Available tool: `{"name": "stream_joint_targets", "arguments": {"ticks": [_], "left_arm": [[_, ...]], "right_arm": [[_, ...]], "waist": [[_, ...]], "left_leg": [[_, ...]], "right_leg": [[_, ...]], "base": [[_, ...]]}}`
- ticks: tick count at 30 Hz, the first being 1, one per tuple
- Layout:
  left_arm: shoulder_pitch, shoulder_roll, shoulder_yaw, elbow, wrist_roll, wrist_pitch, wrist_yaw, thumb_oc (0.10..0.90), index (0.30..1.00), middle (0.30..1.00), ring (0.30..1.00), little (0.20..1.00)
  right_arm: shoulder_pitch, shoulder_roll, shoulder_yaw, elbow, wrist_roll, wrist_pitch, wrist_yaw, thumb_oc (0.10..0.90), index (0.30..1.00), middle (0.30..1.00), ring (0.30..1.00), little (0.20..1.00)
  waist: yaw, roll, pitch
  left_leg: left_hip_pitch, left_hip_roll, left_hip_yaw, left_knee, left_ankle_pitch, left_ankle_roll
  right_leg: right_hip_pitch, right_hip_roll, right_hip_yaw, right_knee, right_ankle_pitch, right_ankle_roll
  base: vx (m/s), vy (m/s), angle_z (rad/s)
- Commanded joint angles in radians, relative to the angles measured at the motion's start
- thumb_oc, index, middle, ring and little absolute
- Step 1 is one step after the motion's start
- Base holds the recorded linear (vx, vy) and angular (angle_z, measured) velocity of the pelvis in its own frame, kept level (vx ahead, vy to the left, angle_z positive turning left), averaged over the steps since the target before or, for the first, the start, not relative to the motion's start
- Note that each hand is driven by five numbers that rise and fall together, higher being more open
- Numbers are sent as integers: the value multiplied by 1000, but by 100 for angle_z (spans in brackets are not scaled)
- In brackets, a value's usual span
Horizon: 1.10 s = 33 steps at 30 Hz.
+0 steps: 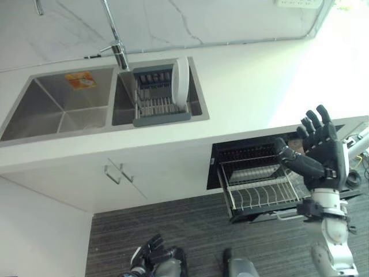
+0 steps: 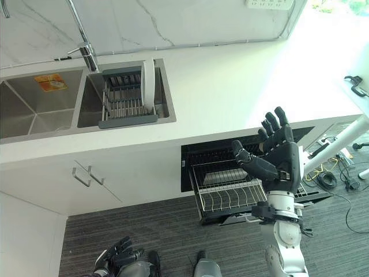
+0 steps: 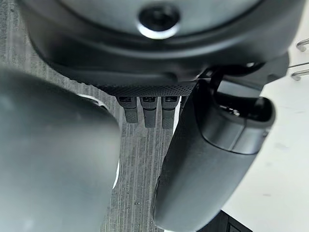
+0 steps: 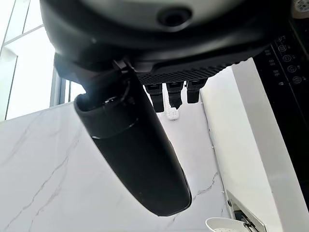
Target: Place the dishes in the dishwasher.
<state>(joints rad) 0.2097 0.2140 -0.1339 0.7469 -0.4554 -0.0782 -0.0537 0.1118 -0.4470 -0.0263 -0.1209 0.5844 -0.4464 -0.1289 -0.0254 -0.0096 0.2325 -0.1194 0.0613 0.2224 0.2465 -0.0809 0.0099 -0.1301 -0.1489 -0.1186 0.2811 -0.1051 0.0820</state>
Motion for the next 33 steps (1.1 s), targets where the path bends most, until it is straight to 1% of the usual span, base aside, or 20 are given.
{"name": "stream_joint_targets", "arguments": {"ticks": [1, 2, 3, 7, 8, 9, 10, 12, 13, 14, 15, 16, 18, 19, 22, 23, 26, 29, 30, 33], "left_arm": [[-11, 16, -13, -32, 18, -83, -12, 800, 900, 900, 900, 900], [-10, 15, -16, -30, 13, -90, -10, 800, 900, 900, 900, 900], [-161, 23, -50, 254, 50, 20, -119, 800, 900, 900, 900, 900], [-168, 22, -43, 257, 10, 47, -142, 800, 900, 900, 900, 900], [-162, 8, -44, 245, 12, 49, -139, 800, 900, 900, 900, 900], [-160, 2, -44, 240, 8, 53, -126, 800, 900, 900, 900, 900], [-159, -2, -40, 234, 9, 63, -115, 800, 900, 900, 900, 900], [-165, -2, -38, 230, 38, 88, -123, 800, 900, 900, 900, 900], [-165, -1, -39, 236, 42, 83, -130, 800, 900, 900, 900, 900], [-166, -3, -39, 249, 36, 69, -135, 800, 900, 900, 900, 900], [-170, -5, -33, 259, 25, 67, -133, 800, 900, 900, 900, 900], [-178, -3, -18, 273, 13, 76, -138, 800, 900, 900, 900, 900], [-189, 6, -10, 286, 11, 91, -142, 800, 900, 900, 900, 900], [-190, 15, -7, 286, 27, 97, -139, 800, 900, 900, 900, 900], [-177, 27, -2, 276, 47, 77, -142, 800, 900, 900, 900, 900], [-158, 43, -4, 264, 42, 72, -127, 800, 900, 900, 900, 900], [-136, 55, 17, 261, 6, 79, -94, 800, 900, 900, 900, 900], [-142, 67, 54, 276, -20, 78, -99, 800, 900, 900, 900, 900], [-141, 67, 58, 277, -30, 69, -109, 800, 900, 900, 900, 900], [-131, 63, 62, 248, -57, 73, -102, 800, 900, 900, 900, 900]], "right_arm": [[-76, -27, -69, -77, 19, -93, 36, 800, 900, 900, 900, 900], [-76, -27, -68, -77, 18, -95, 40, 800, 900, 900, 900, 900], [-232, -20, 82, -37, -103, -53, -6, 800, 900, 900, 900, 900], [-209, -36, 53, -50, -50, -52, 40, 800, 900, 900, 900, 900], [-198, -38, 34, -57, -83, -54, 29, 800, 900, 900, 900, 900], [-189, -37, 23, -62, -95, -48, 22, 800, 900, 900, 900, 900], [-182, -35, 12, -65, -99, -35, 17, 800, 900, 900, 900, 900], [-175, -47, -12, -70, -105, -18, -13, 800, 900, 900, 900, 900], [-174, -51, -15, -68, -107, -21, -19, 800, 900, 900, 900, 900], [-176, -67, -21, -60, -101, -29, -22, 800, 900, 900, 900, 900], [-183, -79, -27, -49, -98, -33, -24, 800, 900, 900, 900, 900], [-193, -91, -29, -35, -98, -36, -30, 800, 900, 900, 900, 900], [-195, -93, -44, -30, -89, -33, -36, 800, 900, 900, 900, 900], [-179, -91, -64, -42, -49, -22, -42, 800, 900, 900, 900, 900], [-169, -76, -65, -52, -67, -32, -28, 800, 900, 900, 900, 900], [-171, -69, -62, -49, -57, -33, -8, 800, 900, 900, 900, 900], [-188, -59, -48, -37, -57, -38, 12, 800, 900, 900, 900, 900], [-214, -72, -39, -20, -51, -27, 7, 800, 900, 900, 900, 900], [-218, -80, -44, -15, -37, -23, 9, 800, 900, 900, 900, 900], [-234, -81, -46, 26, -33, -52, 6, 800, 900, 900, 900, 900]], "waist": [[14, 11, -36], [15, 11, -36], [-22, 73, 63], [-42, 48, 50], [-45, 21, 59], [-47, 20, 65], [-50, 21, 68], [-61, 36, 76], [-60, 46, 82], [-51, 58, 88], [-45, 59, 88], [-38, 55, 85], [-39, 48, 77], [-28, 37, 64], [-22, 44, 63], [-6, 48, 60], [17, 53, 57], [13, 36, 64], [7, 29, 72], [20, 28, 71]], "left_leg": [[15, -14, -56, 53, -127, 5], [16, -14, -55, 53, -128, 5], [15, -74, -186, 53, -47, 4], [59, -80, -130, 53, -85, 29], [63, -77, -81, 141, -88, 32], [39, -69, -77, 194, -84, 26], [30, -58, -69, 199, -77, 21], [48, -3, -32, 55, -19, -3], [23, 28, -48, 53, 9, -23], [-34, 85, -97, 53, 75, -62], [-60, 109, -131, 53, 86, -74], [-75, 119, -160, 53, 86, -79], [-58, 106, -120, 53, 36, -60], [-45, 65, -125, 53, 12, -45], [-16, 16, -115, 53, -26, 3], [2, -10, -100, 53, -48, 25], [21, -11, -59, 53, -76, 42], [31, -22, -46, 53, -93, 33], [42, -42, -53, 53, -108, 44], [31, -42, -60, 53, -98, 44]], "right_leg": [[13, 10, -72, 19, -53, 17], [14, 9, -75, 19, -54, 17], [78, 112, 39, 19, -45, -41], [80, 100, 41, 19, -58, -59], [98, 74, 31, 19, -63, -75], [108, 75, 23, 19, -64, -82], [115, 78, 15, 19, -65, -83], [134, 84, -8, 19, -74, -73], [141, 93, -11, 22, -82, -72], [159, 103, -5, 19, -97, -73], [171, 97, 0, 19, -108, -70], [182, 72, 13, 25, -120, -62], [186, 36, 8, 43, -131, -47], [190, -12, -3, 50, -119, -26], [148, -45, -13, 145, -63, -1], [139, -52, -46, 194, -37, 3], [101, -57, -103, 228, -9, 9], [71, 1, -132, 19, -5, 2], [32, -13, -116, 19, 65, 29], [27, -5, -99, 19, 10, 14]], "base": [[0, 0, 0], [0, 0, 0], [41, -1, -1], [141, -7, -10], [179, 18, -5], [217, 82, 6], [264, 267, 20], [274, 392, 35], [270, 445, 39], [301, 495, 52], [390, 624, 54], [357, 596, 49], [331, 603, 6], [279, 598, -21], [212, 544, -13], [167, 443, -29], [85, 249, -50], [76, 35, -51], [79, -39, -8], [30, -106, 40]]}}
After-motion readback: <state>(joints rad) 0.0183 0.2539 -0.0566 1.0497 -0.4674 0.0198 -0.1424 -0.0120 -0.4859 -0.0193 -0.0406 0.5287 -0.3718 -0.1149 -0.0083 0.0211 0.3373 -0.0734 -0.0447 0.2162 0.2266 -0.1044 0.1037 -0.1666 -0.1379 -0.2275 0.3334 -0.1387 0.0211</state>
